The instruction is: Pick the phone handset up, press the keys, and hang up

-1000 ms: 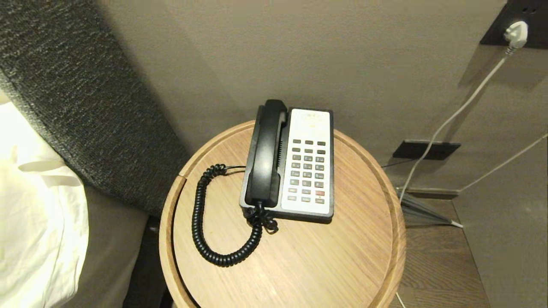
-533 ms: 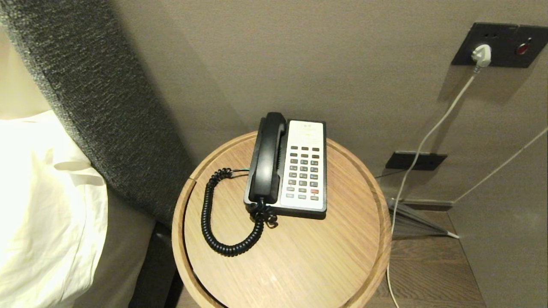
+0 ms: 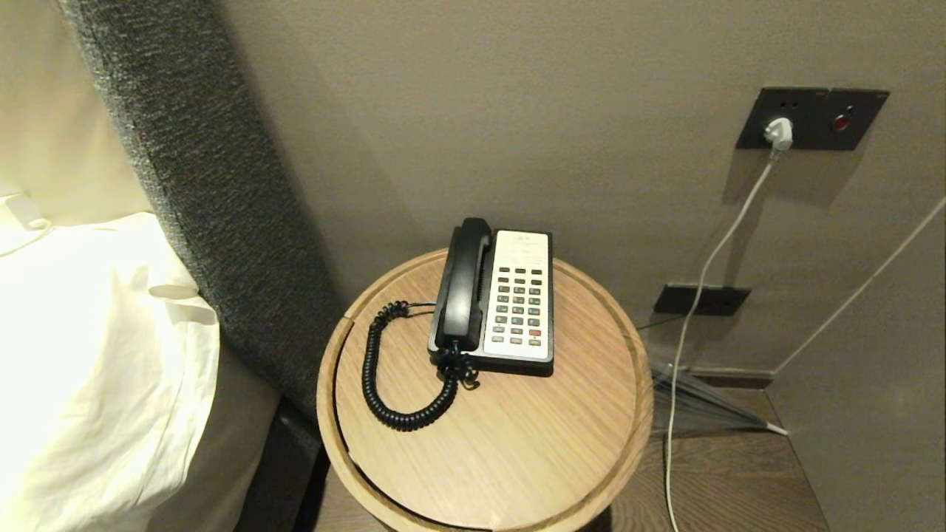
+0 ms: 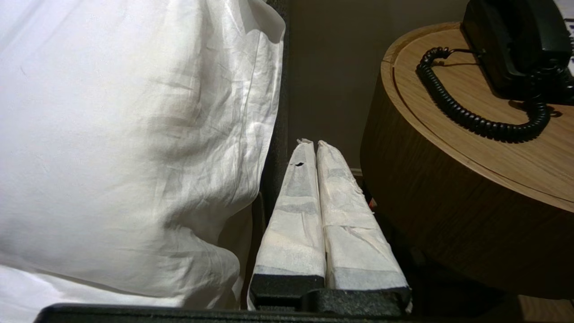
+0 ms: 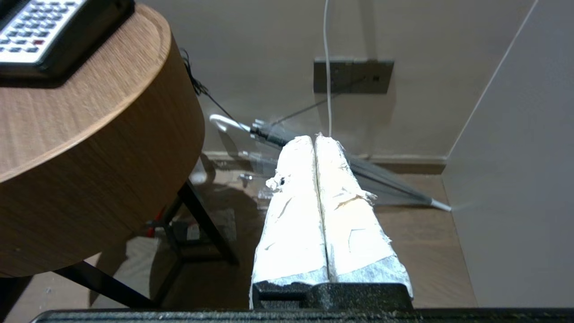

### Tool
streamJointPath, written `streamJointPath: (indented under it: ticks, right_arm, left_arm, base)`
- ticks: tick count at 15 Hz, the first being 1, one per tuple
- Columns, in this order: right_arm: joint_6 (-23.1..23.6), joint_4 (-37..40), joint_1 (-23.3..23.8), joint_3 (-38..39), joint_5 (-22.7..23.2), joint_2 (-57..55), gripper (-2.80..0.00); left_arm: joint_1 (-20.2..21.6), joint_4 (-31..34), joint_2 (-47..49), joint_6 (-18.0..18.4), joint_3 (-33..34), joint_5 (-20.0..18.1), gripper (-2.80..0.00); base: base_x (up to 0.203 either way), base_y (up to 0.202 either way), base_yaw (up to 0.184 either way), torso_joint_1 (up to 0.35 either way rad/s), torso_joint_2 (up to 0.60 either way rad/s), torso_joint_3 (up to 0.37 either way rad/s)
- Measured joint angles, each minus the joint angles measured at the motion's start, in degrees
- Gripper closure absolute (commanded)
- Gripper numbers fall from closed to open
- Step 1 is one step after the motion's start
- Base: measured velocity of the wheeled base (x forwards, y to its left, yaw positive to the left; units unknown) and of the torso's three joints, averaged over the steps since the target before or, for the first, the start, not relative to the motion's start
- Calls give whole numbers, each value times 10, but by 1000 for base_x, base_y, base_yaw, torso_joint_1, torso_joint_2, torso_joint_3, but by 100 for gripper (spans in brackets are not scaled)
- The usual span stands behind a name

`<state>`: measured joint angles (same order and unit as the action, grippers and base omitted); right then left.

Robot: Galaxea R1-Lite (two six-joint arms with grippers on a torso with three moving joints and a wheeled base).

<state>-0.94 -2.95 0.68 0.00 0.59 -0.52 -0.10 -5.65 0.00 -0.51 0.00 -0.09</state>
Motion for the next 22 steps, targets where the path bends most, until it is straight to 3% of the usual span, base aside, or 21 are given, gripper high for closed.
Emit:
streamJointPath:
  ticks: [17, 22]
  right_arm:
    - [0, 0, 0, 0, 0, -1, 0]
    - [0, 0, 0, 0, 0, -1, 0]
  left_arm:
    - [0, -1, 0, -1, 0, 0, 0]
    - [0, -1, 0, 2, 0, 0, 0]
  base:
    - [0, 0, 0, 4, 1, 203]
    - [0, 0, 0, 1, 1, 46]
